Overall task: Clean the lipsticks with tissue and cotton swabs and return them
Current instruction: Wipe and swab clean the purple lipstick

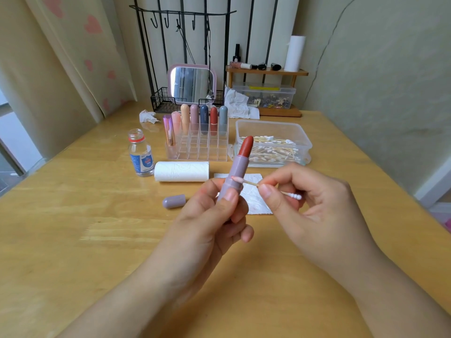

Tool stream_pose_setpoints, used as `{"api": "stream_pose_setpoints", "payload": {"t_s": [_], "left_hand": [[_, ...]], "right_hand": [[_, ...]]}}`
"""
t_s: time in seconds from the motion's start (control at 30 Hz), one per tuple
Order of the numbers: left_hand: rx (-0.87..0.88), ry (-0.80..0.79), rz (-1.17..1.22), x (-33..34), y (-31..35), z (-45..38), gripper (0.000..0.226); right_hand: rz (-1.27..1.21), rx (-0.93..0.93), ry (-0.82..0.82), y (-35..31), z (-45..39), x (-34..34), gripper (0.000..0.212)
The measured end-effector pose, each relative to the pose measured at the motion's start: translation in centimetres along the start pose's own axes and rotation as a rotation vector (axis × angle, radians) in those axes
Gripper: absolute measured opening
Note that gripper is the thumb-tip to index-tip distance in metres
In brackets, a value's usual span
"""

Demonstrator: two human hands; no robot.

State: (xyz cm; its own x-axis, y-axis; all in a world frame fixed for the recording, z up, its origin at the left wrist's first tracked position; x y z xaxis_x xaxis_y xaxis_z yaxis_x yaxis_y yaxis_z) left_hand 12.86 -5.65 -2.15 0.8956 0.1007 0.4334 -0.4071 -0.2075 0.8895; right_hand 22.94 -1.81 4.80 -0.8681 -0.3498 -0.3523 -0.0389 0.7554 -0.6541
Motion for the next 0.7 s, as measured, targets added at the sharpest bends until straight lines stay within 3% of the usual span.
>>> {"api": "stream_pose_setpoints", "payload": {"t_s": [0.17,0.33,0.5,0.7], "left_hand": [[-0.001,0.007,0.018,0.0,-0.1,0.1,0.020],[-0.006,-0.010,0.036,-0.1,-0.6,-0.2,0.028],[-0.010,-0.015,0.054,0.1,-0.7,-0.2,0.032],[-0.033,-0.038,0.084,0.4,-0.9,-0.1,0.034]], "right_hand": [[0.028,-0.004,0.094,0.0,-0.4,-1.3,0.011],[0.048,-0.025,0.013,-0.3,0.0,-0.3,0.011],[0.042,-0.013,0.086,-0.1,-0.6,-1.3,0.009],[0.030,-0.016,0.008,-0.3,-0.4,-0.3,0.010]]}}
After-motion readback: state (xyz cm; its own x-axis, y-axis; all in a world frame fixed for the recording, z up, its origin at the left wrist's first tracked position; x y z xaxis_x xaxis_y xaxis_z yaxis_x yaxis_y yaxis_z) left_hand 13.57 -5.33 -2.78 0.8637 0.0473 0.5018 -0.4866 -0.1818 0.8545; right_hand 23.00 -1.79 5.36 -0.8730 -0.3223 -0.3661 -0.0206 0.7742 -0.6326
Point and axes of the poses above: each hand's wrist, its own z-axis away from the middle knuckle, its own x-axis out of the palm, y = z × x, the point moved 10 cm from there along -z, towards the middle knuckle, and after that the axes turned 6 degrees about -z, right-handed, at the moved point
